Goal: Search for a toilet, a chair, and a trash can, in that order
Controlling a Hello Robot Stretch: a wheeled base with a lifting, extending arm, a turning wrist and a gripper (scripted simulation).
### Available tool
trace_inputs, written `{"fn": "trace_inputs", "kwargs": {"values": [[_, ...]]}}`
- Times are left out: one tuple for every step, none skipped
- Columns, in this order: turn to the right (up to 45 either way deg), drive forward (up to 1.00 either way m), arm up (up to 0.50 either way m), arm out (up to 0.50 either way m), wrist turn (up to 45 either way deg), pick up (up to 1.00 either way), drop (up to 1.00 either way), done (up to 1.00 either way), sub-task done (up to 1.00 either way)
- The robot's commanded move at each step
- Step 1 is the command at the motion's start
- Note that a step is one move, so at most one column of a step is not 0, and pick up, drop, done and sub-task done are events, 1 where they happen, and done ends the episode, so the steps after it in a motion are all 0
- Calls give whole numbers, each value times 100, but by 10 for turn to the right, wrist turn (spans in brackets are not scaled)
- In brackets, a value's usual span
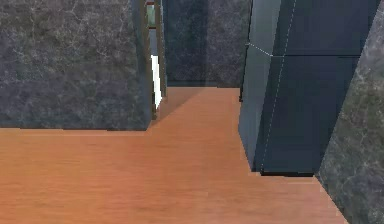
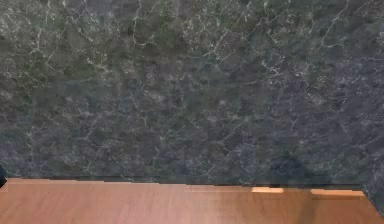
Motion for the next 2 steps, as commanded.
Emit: {"fn": "trace_inputs", "kwargs": {"values": [[-30,0,0,0,0,0,0,0,0],[0,100,0,0,0,0,0,0,0]]}}
